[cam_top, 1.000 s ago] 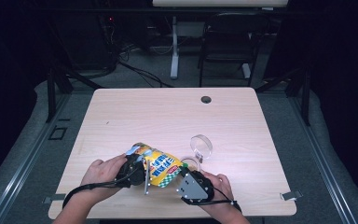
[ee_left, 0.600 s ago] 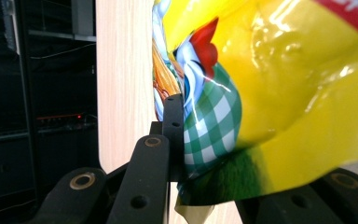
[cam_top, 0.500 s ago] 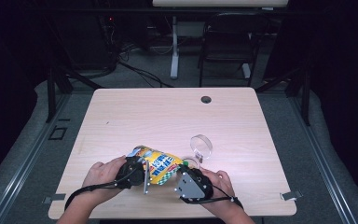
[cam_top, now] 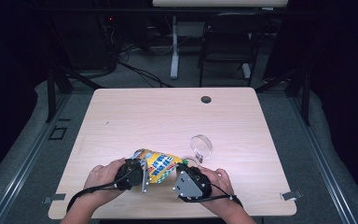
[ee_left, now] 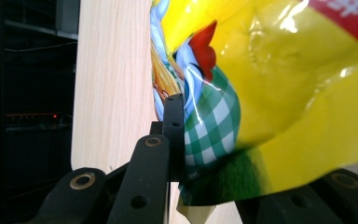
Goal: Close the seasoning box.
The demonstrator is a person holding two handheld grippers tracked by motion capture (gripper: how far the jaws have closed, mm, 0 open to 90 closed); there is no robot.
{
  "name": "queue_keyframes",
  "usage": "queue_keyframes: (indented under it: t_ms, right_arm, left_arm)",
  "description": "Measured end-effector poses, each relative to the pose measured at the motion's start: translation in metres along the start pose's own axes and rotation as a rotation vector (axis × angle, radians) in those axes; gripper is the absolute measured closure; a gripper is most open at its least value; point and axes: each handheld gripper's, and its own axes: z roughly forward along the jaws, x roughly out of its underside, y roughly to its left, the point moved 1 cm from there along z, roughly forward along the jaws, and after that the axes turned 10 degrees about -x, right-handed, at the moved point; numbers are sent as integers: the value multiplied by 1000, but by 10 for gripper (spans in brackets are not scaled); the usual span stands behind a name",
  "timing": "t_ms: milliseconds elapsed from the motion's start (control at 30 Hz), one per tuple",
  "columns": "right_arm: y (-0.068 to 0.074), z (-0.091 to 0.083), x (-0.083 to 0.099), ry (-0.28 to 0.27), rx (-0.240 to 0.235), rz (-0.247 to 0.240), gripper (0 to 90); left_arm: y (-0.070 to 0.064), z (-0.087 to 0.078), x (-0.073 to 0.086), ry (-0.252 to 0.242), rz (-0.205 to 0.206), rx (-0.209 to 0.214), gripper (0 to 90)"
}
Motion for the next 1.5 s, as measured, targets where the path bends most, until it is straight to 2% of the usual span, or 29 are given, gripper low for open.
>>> queue_keyframes:
  t_ms: [167,367,767,867,1200,1500]
  right_arm:
    - [0,0,0,2,2,1,900]
    - [1,1,2,5,1,3,900]
    - [1,2,1,-10,9,8,900]
    - [1,2,0,-9,12,6,900]
    - [1,3,-1,-29,14,12,899]
    - [2,2,1,-37,9,19,874]
  left_arm:
    - [-3,2,1,-16,-33,24,802]
    - [-7,5,1,-21,-40,48,803]
    - [-9,9,4,-40,-114,108,806]
    - [-9,11,5,-47,-144,132,807]
    - [-8,13,9,-58,-195,164,814]
    - [-7,14,11,-61,-217,186,820]
